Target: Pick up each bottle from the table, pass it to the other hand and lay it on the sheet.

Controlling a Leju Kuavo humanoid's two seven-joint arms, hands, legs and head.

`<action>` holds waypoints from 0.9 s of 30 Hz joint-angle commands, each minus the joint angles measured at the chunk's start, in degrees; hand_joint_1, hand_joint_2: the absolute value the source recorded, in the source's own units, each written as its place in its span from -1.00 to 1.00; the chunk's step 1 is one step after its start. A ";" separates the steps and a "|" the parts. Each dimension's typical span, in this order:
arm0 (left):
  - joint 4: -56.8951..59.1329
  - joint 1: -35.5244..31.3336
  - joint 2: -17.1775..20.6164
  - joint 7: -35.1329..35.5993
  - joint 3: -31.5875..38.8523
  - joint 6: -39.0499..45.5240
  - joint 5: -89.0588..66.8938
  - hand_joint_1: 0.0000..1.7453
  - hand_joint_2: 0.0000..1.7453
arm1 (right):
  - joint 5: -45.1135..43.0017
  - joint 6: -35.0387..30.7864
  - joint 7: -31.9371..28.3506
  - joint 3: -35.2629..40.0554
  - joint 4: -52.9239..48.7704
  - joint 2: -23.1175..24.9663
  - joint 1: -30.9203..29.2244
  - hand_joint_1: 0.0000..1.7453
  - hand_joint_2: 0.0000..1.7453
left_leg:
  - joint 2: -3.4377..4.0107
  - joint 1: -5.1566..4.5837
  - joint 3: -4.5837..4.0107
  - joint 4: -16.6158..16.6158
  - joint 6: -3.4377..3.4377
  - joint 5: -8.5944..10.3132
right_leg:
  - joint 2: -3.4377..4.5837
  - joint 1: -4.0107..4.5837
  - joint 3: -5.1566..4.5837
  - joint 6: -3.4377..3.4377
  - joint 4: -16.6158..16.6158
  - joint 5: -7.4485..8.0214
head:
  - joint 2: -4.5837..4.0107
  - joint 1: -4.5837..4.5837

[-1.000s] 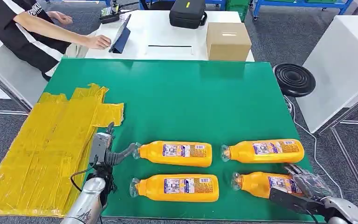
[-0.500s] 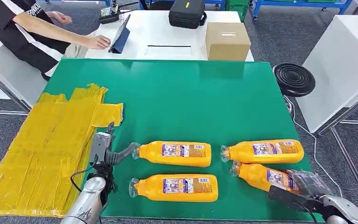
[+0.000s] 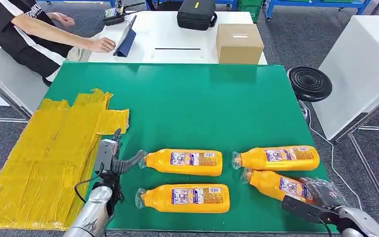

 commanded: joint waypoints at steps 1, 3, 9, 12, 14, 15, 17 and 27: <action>4.01 -1.78 0.84 -0.16 0.21 0.15 -0.11 -1.00 1.00 | -0.88 -5.11 -3.36 0.71 3.24 10.28 -5.05 1.00 1.00 | 0.24 0.10 -0.05 -0.18 -0.40 0.17 | 0.22 0.08 -0.10 -0.20 -0.21 0.26 | 0.00 -0.02; 3.91 -1.81 0.73 -0.10 0.40 0.35 -0.37 -1.00 1.00 | -2.06 -7.92 -4.97 -1.06 1.25 12.75 -4.79 1.00 1.00 | 0.10 0.06 -0.06 -0.15 -0.34 0.16 | 0.08 0.04 -0.10 -0.14 -0.14 0.19 | 0.00 -0.02; 1.97 -0.56 0.57 0.27 1.01 0.86 -0.56 -1.00 1.00 | -2.87 -10.33 -3.29 -4.30 -2.93 17.17 -3.46 1.00 1.00 | 0.02 0.04 -0.22 -0.08 -0.18 0.16 | 0.00 0.02 -0.17 -0.10 -0.06 0.09 | 0.00 -0.02; 0.93 0.18 0.27 1.01 1.05 0.99 -1.13 -1.00 1.00 | -5.35 -13.37 -0.90 -8.24 -3.41 20.67 -4.33 1.00 1.00 | 0.02 0.07 -0.28 -0.10 -0.26 0.17 | -0.02 0.05 -0.21 -0.14 -0.11 0.10 | 0.00 -0.02; 0.38 0.55 0.06 1.40 1.02 0.95 -1.44 -1.00 1.00 | -6.51 -14.28 0.01 -9.34 -4.29 21.78 -4.62 1.00 1.00 | 0.05 0.03 -0.36 -0.09 -0.24 0.17 | 0.02 0.01 -0.30 -0.12 -0.08 0.11 | 0.00 -0.02; 0.33 0.59 0.02 1.45 1.01 0.95 -1.48 -1.00 1.00 | -6.58 -14.29 0.12 -9.37 -4.56 21.81 -4.59 1.00 1.00 | 0.04 0.04 -0.47 -0.03 -0.15 0.15 | 0.02 0.02 -0.40 -0.08 -0.02 0.09 | 0.00 -0.02; 0.20 0.66 0.00 1.68 1.03 0.88 -1.65 -1.00 1.00 | -8.94 -15.03 0.41 -10.70 -5.65 23.24 -4.32 1.00 1.00 | 0.00 0.02 -0.51 -0.03 -0.16 0.16 | -0.02 0.01 -0.42 -0.08 -0.02 0.08 | 0.00 -0.02; -0.13 1.23 -0.08 1.79 0.79 0.95 -2.27 -1.00 1.00 | -11.93 -19.09 -0.17 -11.03 -12.05 26.51 -2.13 1.00 1.00 | -0.05 -0.01 -0.53 -0.03 -0.11 0.14 | -0.07 0.01 -0.44 -0.06 -0.01 0.05 | 0.00 -0.02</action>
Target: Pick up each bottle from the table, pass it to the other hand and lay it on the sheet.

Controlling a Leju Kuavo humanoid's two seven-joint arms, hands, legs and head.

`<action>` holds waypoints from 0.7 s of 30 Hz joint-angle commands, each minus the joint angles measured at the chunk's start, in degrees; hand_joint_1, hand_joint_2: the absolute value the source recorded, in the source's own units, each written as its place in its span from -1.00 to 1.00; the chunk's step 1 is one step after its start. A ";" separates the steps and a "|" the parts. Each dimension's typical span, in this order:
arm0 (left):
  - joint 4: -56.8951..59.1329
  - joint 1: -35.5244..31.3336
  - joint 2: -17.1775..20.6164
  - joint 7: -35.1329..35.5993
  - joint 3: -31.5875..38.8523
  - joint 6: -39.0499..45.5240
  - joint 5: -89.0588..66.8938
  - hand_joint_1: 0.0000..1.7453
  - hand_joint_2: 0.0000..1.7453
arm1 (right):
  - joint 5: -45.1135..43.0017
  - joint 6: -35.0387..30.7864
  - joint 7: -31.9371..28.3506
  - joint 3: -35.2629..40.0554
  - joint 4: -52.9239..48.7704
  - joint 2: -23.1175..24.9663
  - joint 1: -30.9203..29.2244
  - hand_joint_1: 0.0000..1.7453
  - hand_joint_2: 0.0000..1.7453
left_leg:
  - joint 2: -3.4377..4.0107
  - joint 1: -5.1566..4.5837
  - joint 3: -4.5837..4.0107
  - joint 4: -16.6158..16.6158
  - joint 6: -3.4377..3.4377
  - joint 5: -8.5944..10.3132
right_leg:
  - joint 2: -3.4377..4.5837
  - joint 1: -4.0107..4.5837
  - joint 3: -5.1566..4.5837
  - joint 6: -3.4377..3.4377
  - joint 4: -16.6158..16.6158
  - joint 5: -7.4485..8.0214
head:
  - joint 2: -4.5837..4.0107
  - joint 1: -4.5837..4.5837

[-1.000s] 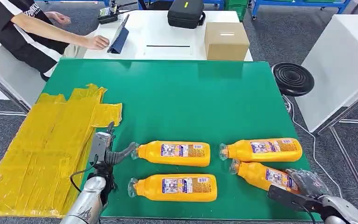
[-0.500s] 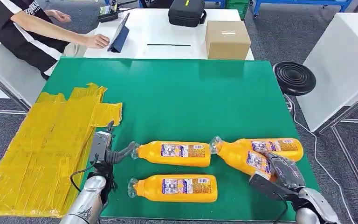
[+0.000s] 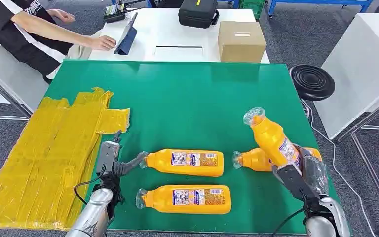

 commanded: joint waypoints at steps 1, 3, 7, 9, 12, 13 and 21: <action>0.45 0.20 0.24 0.36 0.67 -0.10 -0.23 -1.00 1.00 | -0.13 -1.85 -0.20 -2.02 -3.51 4.58 -0.06 1.00 1.00 | 0.07 0.05 0.07 -0.04 -0.25 0.00 | 0.06 0.03 0.05 -0.12 -0.05 0.03 | 0.00 0.00; -1.48 1.94 0.03 -0.04 -0.53 0.03 -1.24 -1.00 1.00 | 2.78 -6.10 -0.91 -0.05 -3.61 6.37 -0.51 1.00 1.00 | 0.02 0.03 0.04 -0.03 -0.20 0.01 | 0.01 0.02 0.04 -0.09 -0.04 0.02 | 0.00 0.00; -7.00 5.67 0.36 -0.38 -2.93 -0.96 -1.86 -1.00 1.00 | 0.00 -10.15 -3.27 6.01 2.50 7.65 -4.72 1.00 1.00 | 0.31 0.04 0.09 -0.06 -0.23 -0.04 | 0.30 0.03 0.01 -0.11 -0.07 0.07 | 0.00 0.00; -10.95 6.81 0.60 -0.69 -4.46 -1.00 -2.49 -1.00 1.00 | -1.47 -13.10 -3.92 8.41 4.97 8.47 -5.74 1.00 1.00 | 0.36 0.06 0.05 -0.05 -0.24 -0.03 | 0.35 0.05 -0.02 -0.12 -0.06 0.10 | 0.00 0.00; -16.58 8.24 1.18 0.62 -6.86 -1.86 -2.97 -1.00 1.00 | -3.54 -13.47 -3.55 10.47 9.28 9.68 -8.27 1.00 1.00 | 0.33 0.12 0.06 -0.07 -0.34 -0.01 | 0.32 0.10 -0.02 -0.17 -0.11 0.12 | 0.00 0.00; -18.69 8.77 1.32 1.43 -8.07 -2.84 -2.67 -1.00 1.00 | -5.14 -13.51 -4.44 11.27 11.77 10.03 -10.20 1.00 1.00 | 0.31 0.11 0.01 -0.04 -0.26 -0.01 | 0.28 0.09 -0.07 -0.13 -0.07 0.11 | 0.00 0.00; -22.79 6.73 1.48 1.36 -14.43 -4.66 -2.30 -1.00 1.00 | 0.86 -24.79 -10.05 17.17 24.80 10.73 -17.43 1.00 1.00 | 0.26 0.10 -0.01 -0.04 -0.23 0.02 | 0.25 0.06 -0.05 -0.10 -0.05 0.10 | 0.00 0.00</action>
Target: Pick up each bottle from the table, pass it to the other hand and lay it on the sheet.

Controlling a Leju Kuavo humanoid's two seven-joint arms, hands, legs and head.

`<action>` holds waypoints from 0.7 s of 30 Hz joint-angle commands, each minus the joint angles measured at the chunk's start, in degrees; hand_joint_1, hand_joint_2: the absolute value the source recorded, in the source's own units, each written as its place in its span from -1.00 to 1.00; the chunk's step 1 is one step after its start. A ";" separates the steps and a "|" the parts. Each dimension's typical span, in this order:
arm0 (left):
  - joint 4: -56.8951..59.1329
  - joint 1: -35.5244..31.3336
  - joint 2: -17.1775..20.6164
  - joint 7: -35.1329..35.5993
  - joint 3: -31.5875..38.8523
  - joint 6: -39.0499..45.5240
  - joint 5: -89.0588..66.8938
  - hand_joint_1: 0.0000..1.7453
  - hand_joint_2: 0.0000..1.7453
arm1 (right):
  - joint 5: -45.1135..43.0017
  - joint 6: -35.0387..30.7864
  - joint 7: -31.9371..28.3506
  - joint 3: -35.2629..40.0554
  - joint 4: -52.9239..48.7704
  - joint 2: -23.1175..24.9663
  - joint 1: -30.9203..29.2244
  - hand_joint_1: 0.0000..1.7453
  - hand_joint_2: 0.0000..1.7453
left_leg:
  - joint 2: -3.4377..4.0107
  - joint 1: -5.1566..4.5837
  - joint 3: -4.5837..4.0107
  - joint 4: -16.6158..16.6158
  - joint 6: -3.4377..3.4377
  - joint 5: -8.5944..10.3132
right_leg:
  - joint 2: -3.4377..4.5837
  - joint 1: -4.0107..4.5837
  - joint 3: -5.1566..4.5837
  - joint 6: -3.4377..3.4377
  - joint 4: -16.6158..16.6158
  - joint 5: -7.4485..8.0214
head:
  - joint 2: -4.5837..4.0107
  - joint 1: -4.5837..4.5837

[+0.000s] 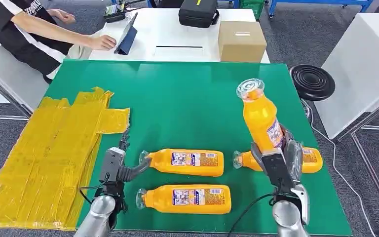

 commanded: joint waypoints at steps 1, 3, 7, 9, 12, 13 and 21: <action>-6.14 -1.90 2.09 -0.42 -8.84 -1.64 0.52 -1.00 1.00 | 5.37 -12.11 -6.90 9.08 21.13 1.87 -11.10 1.00 1.00 | 0.28 0.07 0.09 -0.05 -0.27 0.03 | 0.27 0.07 0.05 -0.13 -0.11 0.13 | 0.00 -0.02; -6.34 -2.57 1.99 -0.53 -9.87 -1.71 0.75 -1.00 1.00 | 3.34 -12.96 -9.43 10.11 23.52 2.43 -12.37 1.00 1.00 | 0.23 0.09 0.14 -0.07 -0.30 0.04 | 0.22 0.10 0.12 -0.15 -0.15 0.13 | 0.00 0.00; -5.00 -4.61 2.25 -1.52 -12.54 -1.44 -0.18 -1.00 1.00 | -0.15 -10.15 -14.65 13.20 25.49 3.13 -13.22 1.00 1.00 | 0.09 0.04 0.12 -0.06 -0.26 0.05 | 0.10 0.06 0.09 -0.13 -0.10 0.08 | 0.00 0.00; -4.41 -5.70 1.76 -1.44 -13.01 -1.31 -0.20 -1.00 1.00 | -0.33 -9.64 -14.77 13.66 26.21 3.61 -13.74 1.00 1.00 | 0.05 0.03 0.07 -0.03 -0.23 0.04 | 0.06 0.05 0.05 -0.12 -0.07 0.06 | 0.00 0.00; -3.25 -6.90 1.85 -1.62 -13.83 -1.24 -0.44 -1.00 1.00 | -0.79 -8.42 -15.29 14.39 28.38 4.35 -15.16 1.00 1.00 | 0.06 0.01 0.09 -0.05 -0.24 0.05 | 0.07 0.03 0.05 -0.12 -0.06 0.07 | 0.00 -0.02; -3.25 -6.90 1.85 -1.62 -13.83 -1.24 -0.44 -1.00 1.00 | -0.79 -8.42 -15.29 14.39 28.38 4.35 -15.16 1.00 1.00 | 0.06 0.04 0.12 -0.08 -0.31 0.07 | 0.07 0.05 0.10 -0.16 -0.12 0.09 | 0.00 0.00; -3.20 -6.81 1.96 -1.62 -13.80 -1.24 -0.44 -1.00 1.00 | -0.81 -8.43 -15.30 14.39 28.42 4.37 -15.18 1.00 1.00 | 0.03 0.00 0.07 -0.04 -0.18 0.05 | 0.04 0.02 0.04 -0.09 -0.06 0.05 | 0.00 -0.02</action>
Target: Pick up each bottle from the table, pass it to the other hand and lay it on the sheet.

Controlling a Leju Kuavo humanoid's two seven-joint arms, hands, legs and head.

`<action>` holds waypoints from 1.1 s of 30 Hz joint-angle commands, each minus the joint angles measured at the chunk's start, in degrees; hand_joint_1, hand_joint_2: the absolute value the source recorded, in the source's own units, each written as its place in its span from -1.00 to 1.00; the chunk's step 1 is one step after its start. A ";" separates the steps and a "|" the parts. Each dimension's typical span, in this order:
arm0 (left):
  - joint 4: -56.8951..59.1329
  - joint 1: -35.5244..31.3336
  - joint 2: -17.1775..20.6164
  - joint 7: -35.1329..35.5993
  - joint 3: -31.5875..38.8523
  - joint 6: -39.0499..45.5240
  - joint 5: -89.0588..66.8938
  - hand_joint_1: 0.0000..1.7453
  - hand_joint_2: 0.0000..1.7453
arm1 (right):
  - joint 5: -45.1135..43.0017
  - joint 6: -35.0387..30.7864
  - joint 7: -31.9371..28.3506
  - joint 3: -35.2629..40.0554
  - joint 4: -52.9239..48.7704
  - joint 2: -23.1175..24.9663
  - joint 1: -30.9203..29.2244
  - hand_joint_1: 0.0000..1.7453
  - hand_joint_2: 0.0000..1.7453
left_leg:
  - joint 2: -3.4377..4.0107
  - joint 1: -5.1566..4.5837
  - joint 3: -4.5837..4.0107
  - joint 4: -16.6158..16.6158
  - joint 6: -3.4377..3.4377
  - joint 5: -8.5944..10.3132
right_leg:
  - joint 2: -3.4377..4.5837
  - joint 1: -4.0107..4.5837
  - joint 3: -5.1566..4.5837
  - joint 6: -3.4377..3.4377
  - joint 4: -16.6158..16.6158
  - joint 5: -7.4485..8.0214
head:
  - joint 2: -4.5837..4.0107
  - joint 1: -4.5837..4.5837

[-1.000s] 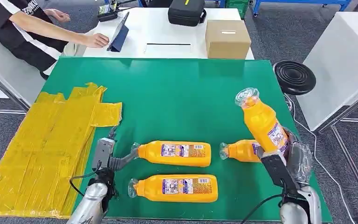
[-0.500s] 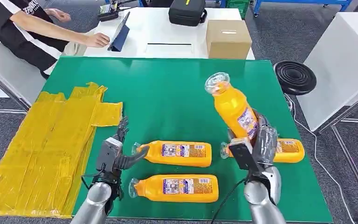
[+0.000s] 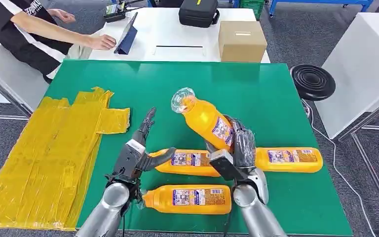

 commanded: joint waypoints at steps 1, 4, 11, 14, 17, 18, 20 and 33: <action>3.34 -2.27 1.91 0.06 -1.52 -0.02 0.10 -1.00 1.00 | -0.29 0.18 -0.18 1.84 5.68 0.07 -3.16 1.00 1.00 | 0.07 0.05 0.14 -0.09 -0.30 0.03 | 0.05 0.04 0.13 -0.13 -0.13 0.07 | 0.00 0.00; 3.34 -2.27 1.91 0.06 -1.52 -0.02 0.10 -1.00 1.00 | -0.29 0.18 -0.18 1.84 5.68 0.07 -3.16 1.00 1.00 | 0.04 0.03 0.09 -0.05 -0.22 0.02 | 0.03 0.02 0.09 -0.10 -0.07 0.04 | 0.00 -0.02; 6.29 -7.39 2.85 5.24 -0.33 -14.39 16.35 -1.00 1.00 | -2.82 0.12 -3.54 5.02 12.40 1.87 -8.55 1.00 1.00 | 0.11 0.05 0.04 -0.02 -0.28 0.05 | 0.09 0.04 0.02 -0.13 -0.03 0.09 | 0.00 0.00; 8.01 -9.39 3.66 7.37 1.15 -17.75 21.30 -1.00 1.00 | -3.03 -0.44 -4.34 5.65 12.89 2.19 -9.18 1.00 1.00 | 0.12 0.06 0.08 -0.06 -0.35 0.10 | 0.10 0.04 0.05 -0.16 -0.07 0.12 | 0.00 0.00; 9.36 -10.03 3.91 8.55 1.30 -19.20 24.29 -1.00 1.00 | -2.58 -1.04 -4.37 6.49 13.55 2.28 -9.55 1.00 1.00 | 0.07 0.04 0.06 -0.05 -0.27 0.10 | 0.06 0.03 0.05 -0.11 -0.03 0.07 | 0.00 -0.02; 9.58 -10.09 4.03 8.68 1.16 -19.40 24.78 -1.00 1.00 | -2.64 -1.16 -4.41 6.59 13.77 2.32 -9.67 1.00 1.00 | 0.13 0.07 0.14 -0.10 -0.38 0.11 | 0.11 0.05 0.11 -0.16 -0.09 0.10 | 0.00 0.00; 10.22 -10.31 4.06 8.93 0.68 -19.58 25.72 -1.00 1.00 | -3.10 -1.77 -4.44 6.60 14.32 2.47 -10.10 1.00 1.00 | 0.12 0.08 0.16 -0.10 -0.38 0.09 | 0.10 0.05 0.14 -0.15 -0.09 0.09 | 0.00 0.00; 8.69 -11.35 4.74 9.64 -0.87 -19.56 26.89 -1.00 1.00 | -2.35 -3.41 -4.22 8.42 16.21 2.99 -12.15 1.00 1.00 | 0.10 0.08 -0.03 -0.06 -0.40 0.14 | 0.08 0.04 0.15 -0.15 -0.03 0.08 | 0.00 0.00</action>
